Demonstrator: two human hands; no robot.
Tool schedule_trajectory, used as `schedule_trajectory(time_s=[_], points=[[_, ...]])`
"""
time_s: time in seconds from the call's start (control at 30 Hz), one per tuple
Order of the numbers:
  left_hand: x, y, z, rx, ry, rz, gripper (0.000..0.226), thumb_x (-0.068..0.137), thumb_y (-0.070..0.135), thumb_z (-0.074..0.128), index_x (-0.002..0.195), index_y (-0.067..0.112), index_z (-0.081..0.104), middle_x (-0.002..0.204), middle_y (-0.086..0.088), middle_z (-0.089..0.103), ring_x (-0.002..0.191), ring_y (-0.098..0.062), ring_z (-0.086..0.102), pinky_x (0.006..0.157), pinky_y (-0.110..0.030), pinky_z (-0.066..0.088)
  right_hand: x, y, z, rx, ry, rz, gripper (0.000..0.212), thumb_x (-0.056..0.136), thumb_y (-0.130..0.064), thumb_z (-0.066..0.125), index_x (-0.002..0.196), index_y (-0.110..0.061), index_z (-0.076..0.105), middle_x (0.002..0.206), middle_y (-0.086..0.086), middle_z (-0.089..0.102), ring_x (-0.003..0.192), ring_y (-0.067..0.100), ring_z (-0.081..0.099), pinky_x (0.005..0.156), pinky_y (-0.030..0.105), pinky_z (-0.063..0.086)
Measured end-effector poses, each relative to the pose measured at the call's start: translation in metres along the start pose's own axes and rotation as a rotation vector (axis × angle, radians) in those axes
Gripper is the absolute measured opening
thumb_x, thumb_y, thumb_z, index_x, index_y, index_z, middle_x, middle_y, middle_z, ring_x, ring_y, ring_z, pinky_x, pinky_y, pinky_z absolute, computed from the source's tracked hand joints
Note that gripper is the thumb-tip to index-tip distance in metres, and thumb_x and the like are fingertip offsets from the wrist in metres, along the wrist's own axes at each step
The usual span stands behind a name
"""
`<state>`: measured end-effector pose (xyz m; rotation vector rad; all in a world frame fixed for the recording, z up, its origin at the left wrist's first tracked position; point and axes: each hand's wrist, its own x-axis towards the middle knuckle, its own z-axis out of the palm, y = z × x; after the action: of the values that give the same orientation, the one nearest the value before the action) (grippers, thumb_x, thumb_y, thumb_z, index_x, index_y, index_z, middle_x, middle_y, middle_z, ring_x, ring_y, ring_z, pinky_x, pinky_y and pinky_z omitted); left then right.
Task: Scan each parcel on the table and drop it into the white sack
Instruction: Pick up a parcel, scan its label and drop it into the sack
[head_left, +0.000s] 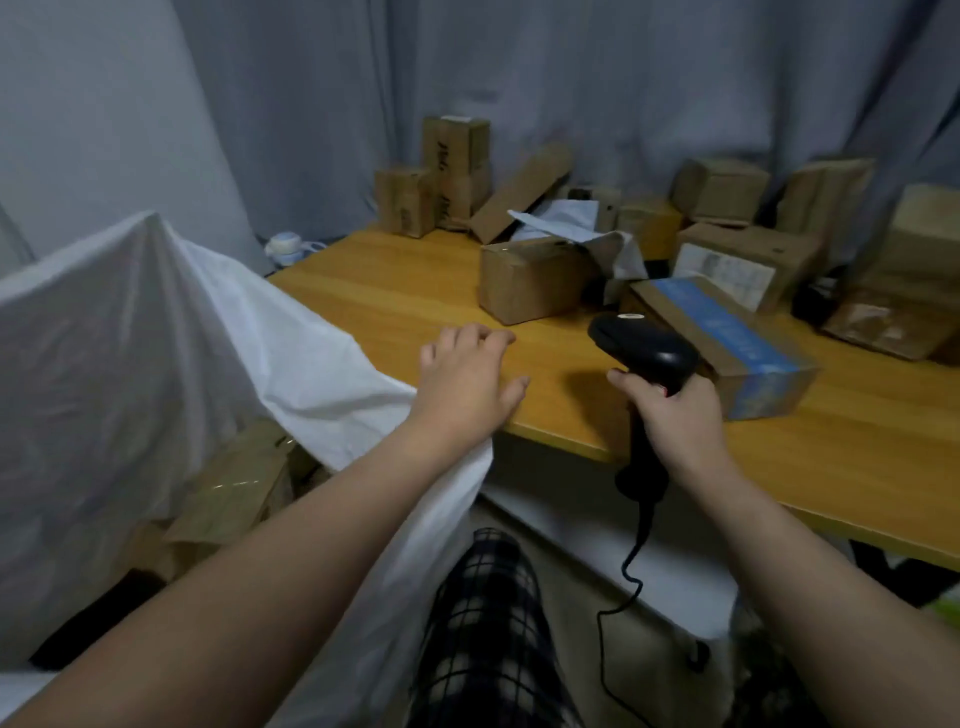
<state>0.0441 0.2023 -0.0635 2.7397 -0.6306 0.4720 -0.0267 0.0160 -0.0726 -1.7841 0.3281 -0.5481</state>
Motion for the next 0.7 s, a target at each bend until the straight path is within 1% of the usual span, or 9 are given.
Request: schedule_trajectory(time_s=[0.13,0.2,0.27,0.33,0.37,0.43,0.5,0.6,0.7], points=[[0.023,0.06,0.023,-0.117,-0.055,0.139,0.053,0.094,0.049,0.049,0.14,0.025,0.042,0.136,-0.002,0.043,0.127,-0.025,0.036,0.101,-0.039,0.03,0.002,0.01,-0.058,0.063,0.118,0.017,0.042,0.082,-0.013,0.074,0.054,-0.02,0.043,0.04,-0.016,0.041,0.046,0.0,0.042,0.051,0.02,0.031],[0.038,0.091,0.033,-0.204,-0.101,0.215,0.055,0.095,0.049,0.048,0.142,0.022,0.04,0.138,-0.004,0.042,0.128,-0.025,0.037,0.104,-0.039,0.033,0.005,0.012,-0.078,0.112,0.182,0.023,0.026,0.082,-0.012,0.074,0.066,-0.023,0.056,0.054,-0.017,0.054,0.061,0.003,0.052,0.057,0.019,0.039],[0.054,0.12,0.042,-0.289,-0.144,0.242,0.056,0.096,0.048,0.046,0.144,0.021,0.038,0.141,-0.007,0.039,0.129,-0.027,0.036,0.106,-0.04,0.035,0.012,0.013,-0.091,0.195,0.256,0.057,0.017,0.08,-0.012,0.075,0.085,-0.024,0.065,0.078,-0.007,0.066,0.079,0.01,0.061,0.069,0.024,0.046],[0.067,0.144,0.049,-0.352,-0.217,0.209,0.054,0.098,0.048,0.041,0.147,0.024,0.035,0.147,-0.01,0.032,0.133,-0.032,0.032,0.108,-0.041,0.032,0.021,0.012,-0.104,0.279,0.334,0.095,0.029,0.078,-0.013,0.077,0.103,-0.02,0.065,0.095,-0.003,0.068,0.089,0.011,0.063,0.076,0.027,0.048],[0.072,0.152,0.052,-0.362,-0.274,0.19,0.053,0.099,0.049,0.038,0.147,0.028,0.034,0.152,-0.012,0.026,0.137,-0.034,0.028,0.11,-0.041,0.029,0.026,0.012,-0.11,0.307,0.347,0.121,0.029,0.078,-0.014,0.076,0.104,-0.02,0.064,0.095,-0.004,0.068,0.088,0.01,0.063,0.074,0.027,0.048],[0.077,0.159,0.056,-0.326,-0.373,0.187,0.053,0.099,0.054,0.034,0.147,0.033,0.035,0.159,-0.012,0.015,0.143,-0.034,0.019,0.113,-0.04,0.024,0.033,0.011,-0.121,0.334,0.293,0.224,0.018,0.082,-0.019,0.072,0.098,-0.02,0.064,0.09,-0.005,0.065,0.085,0.01,0.06,0.068,0.026,0.044],[0.074,0.156,0.057,-0.281,-0.399,0.196,0.062,0.093,0.064,0.035,0.146,0.032,0.035,0.16,-0.011,0.013,0.145,-0.032,0.016,0.114,-0.04,0.023,0.035,0.015,-0.129,0.362,0.221,0.346,0.018,0.083,-0.027,0.072,0.096,-0.018,0.064,0.094,-0.002,0.065,0.088,0.014,0.06,0.072,0.03,0.045],[0.057,0.145,0.054,-0.023,-0.293,0.288,0.097,0.075,0.081,0.046,0.147,0.018,0.03,0.158,-0.01,0.018,0.145,-0.029,0.015,0.116,-0.041,0.019,0.03,0.023,-0.13,0.416,0.139,0.381,0.025,0.082,-0.031,0.072,0.101,-0.016,0.068,0.1,0.008,0.072,0.091,0.024,0.067,0.083,0.036,0.049],[0.035,0.122,0.054,0.16,-0.176,0.389,0.115,0.065,0.08,0.06,0.147,0.009,0.021,0.149,-0.014,0.026,0.139,-0.029,0.023,0.115,-0.037,0.023,0.018,0.025,-0.121,0.462,0.018,0.362,0.024,0.087,-0.028,0.067,0.107,-0.015,0.065,0.098,0.016,0.074,0.092,0.028,0.072,0.085,0.037,0.054]])
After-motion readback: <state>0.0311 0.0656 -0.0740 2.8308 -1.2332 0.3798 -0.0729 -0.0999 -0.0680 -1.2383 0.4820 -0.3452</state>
